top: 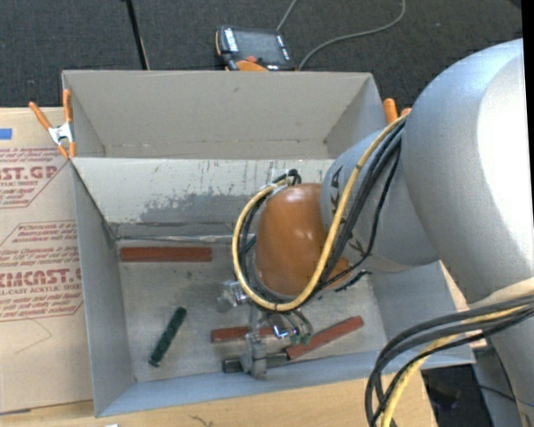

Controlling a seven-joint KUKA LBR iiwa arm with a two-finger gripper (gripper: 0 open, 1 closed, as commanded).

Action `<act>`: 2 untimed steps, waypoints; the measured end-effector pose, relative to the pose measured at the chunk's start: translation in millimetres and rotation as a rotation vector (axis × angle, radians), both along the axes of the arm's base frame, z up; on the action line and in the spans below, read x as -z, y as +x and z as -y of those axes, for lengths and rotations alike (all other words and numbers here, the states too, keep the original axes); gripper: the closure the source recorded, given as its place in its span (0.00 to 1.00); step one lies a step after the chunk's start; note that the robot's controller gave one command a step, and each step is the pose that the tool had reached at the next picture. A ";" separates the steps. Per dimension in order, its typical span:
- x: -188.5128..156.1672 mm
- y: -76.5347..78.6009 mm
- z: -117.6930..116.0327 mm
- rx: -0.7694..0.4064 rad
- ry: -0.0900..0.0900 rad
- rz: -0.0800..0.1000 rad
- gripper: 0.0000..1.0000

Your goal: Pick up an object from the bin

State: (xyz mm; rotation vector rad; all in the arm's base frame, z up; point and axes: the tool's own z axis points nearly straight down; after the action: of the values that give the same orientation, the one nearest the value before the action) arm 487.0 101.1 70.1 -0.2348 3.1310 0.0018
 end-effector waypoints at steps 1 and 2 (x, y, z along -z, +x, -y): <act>-2.0 2.0 -0.4 0.000 0.001 0.004 1.00; -0.6 1.3 -0.1 0.000 0.001 0.003 0.00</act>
Offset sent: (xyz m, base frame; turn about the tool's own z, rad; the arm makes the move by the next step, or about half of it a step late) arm 0.0000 0.0000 0.0000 0.0000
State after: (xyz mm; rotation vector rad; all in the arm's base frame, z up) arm 488.3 101.1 70.7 -0.2338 3.1280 0.0026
